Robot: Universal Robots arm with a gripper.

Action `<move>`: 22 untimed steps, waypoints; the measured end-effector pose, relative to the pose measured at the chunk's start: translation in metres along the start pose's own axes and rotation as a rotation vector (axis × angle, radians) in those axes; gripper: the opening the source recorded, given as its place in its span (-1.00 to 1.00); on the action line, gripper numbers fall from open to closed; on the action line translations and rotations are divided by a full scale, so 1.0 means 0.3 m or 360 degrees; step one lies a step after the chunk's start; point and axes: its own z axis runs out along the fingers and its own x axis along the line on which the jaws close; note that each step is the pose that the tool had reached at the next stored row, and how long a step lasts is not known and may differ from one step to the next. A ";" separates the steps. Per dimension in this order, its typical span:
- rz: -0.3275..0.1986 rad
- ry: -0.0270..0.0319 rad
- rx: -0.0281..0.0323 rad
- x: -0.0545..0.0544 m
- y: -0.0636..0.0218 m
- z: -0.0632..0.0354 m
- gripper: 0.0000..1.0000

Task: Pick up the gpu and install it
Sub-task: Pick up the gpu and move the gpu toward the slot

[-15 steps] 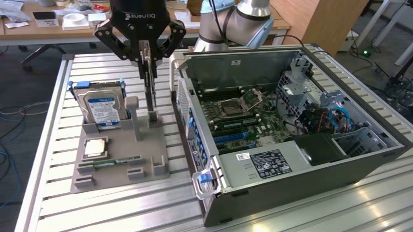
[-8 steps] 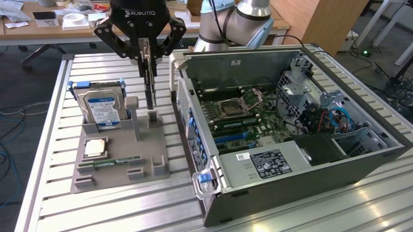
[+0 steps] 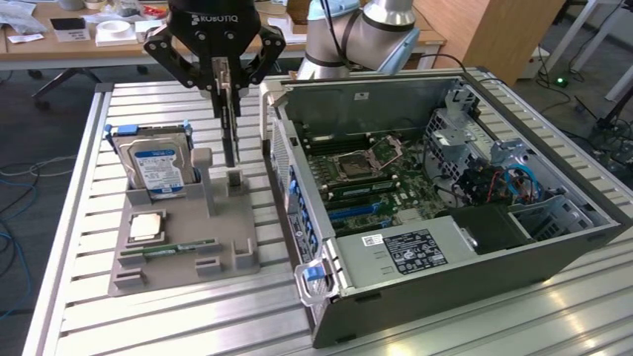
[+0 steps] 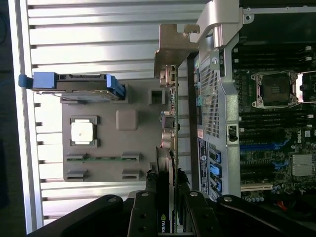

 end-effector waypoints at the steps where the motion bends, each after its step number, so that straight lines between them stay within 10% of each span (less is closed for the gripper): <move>1: 0.0000 0.00003 0.00001 -0.002 0.000 0.000 -0.47; 22: 0.0000 0.00002 -0.00003 -0.109 0.007 0.002 -0.47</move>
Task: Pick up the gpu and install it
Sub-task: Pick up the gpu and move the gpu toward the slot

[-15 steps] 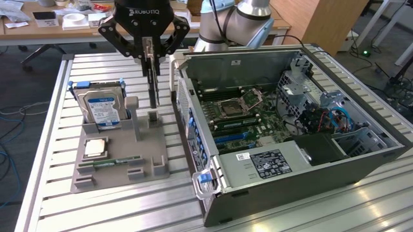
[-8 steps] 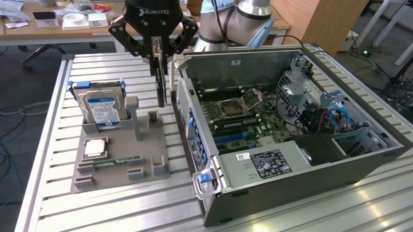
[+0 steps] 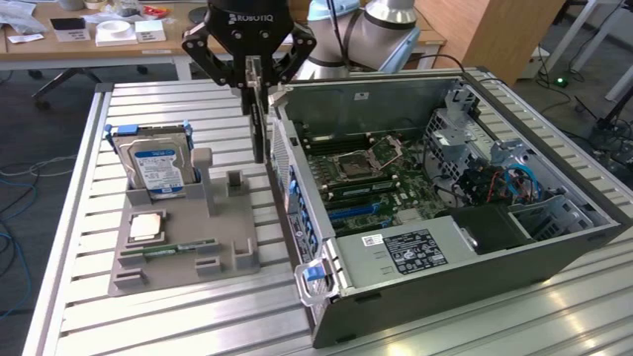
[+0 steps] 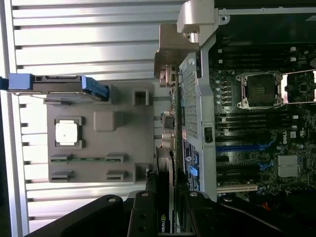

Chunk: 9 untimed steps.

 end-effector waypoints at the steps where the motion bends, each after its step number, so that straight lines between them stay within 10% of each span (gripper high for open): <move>1: 0.0000 -0.00001 -0.00004 -0.007 0.001 0.000 -0.47; 9: 0.0000 0.00003 -0.00052 -0.073 0.006 0.002 -0.47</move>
